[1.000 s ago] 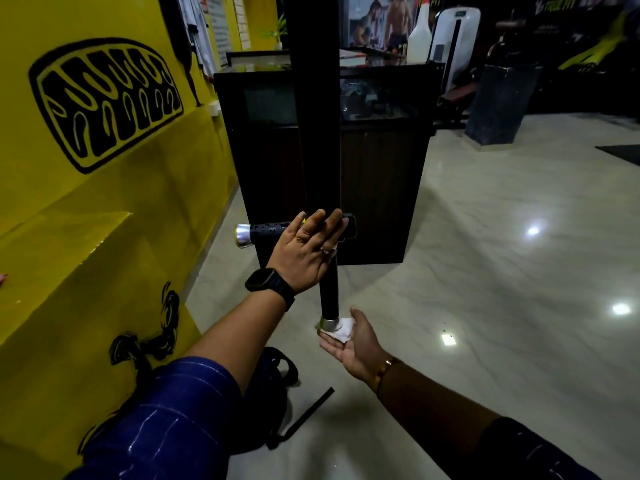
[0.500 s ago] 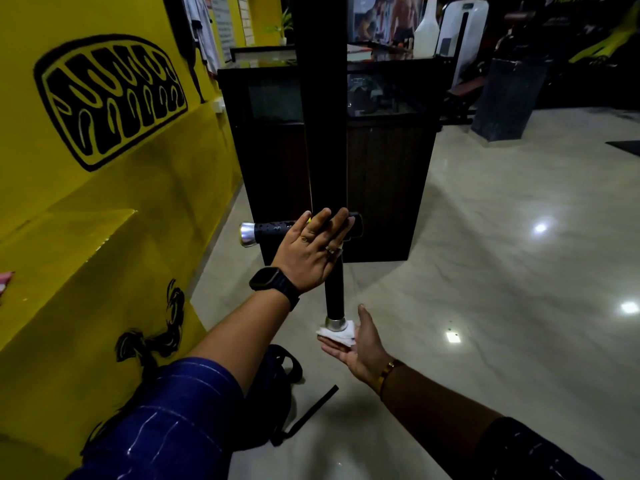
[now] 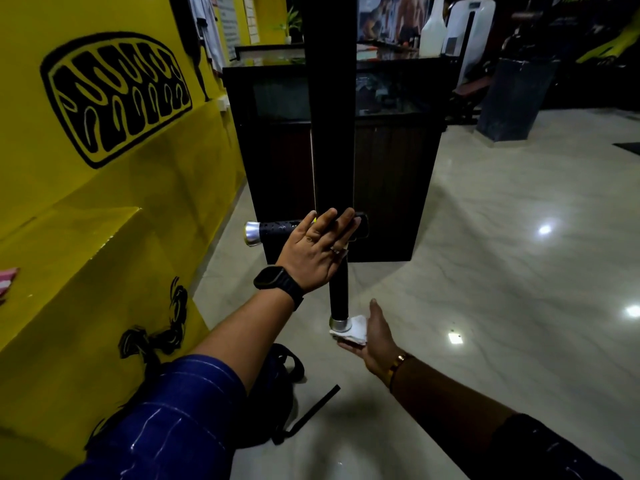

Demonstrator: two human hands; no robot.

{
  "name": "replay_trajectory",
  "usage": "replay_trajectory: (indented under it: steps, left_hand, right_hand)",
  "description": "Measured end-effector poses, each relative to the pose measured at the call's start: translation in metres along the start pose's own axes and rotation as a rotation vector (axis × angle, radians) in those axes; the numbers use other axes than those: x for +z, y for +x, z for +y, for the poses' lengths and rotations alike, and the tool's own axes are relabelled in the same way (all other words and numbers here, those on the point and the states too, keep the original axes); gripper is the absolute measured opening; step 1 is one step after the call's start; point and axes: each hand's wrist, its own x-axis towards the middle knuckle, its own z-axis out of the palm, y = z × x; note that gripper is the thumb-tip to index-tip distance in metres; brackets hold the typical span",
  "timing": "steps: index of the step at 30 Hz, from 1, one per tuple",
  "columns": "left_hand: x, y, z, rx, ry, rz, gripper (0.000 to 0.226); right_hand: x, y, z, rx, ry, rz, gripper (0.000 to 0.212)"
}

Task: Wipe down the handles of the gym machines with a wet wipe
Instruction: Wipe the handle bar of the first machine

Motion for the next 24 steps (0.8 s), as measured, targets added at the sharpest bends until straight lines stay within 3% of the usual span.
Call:
replay_trajectory:
  steps: [3, 9, 14, 19, 24]
  left_hand:
    - [-0.002, 0.001, 0.0, 0.004, 0.01, 0.008, 0.063]
    - [-0.001, 0.001, 0.001, -0.002, 0.011, 0.035, 0.066]
    - [0.001, 0.002, 0.001, -0.008, 0.021, 0.027, 0.065]
    - [0.004, -0.001, 0.002, -0.024, 0.059, -0.006, 0.067]
    - [0.002, -0.001, 0.002, -0.027, 0.045, -0.019, 0.071]
  right_hand:
    - [-0.001, 0.01, -0.008, -0.017, 0.023, -0.025, 0.068]
    - [0.011, -0.002, -0.006, -0.005, -0.017, -0.153, 0.056]
    - [0.017, -0.015, 0.025, -0.221, -0.147, -0.045, 0.031]
    - [0.032, -0.045, 0.055, -0.329, -0.416, -0.002, 0.076]
    - [0.042, -0.055, 0.069, -0.411, -0.573, -0.016, 0.089]
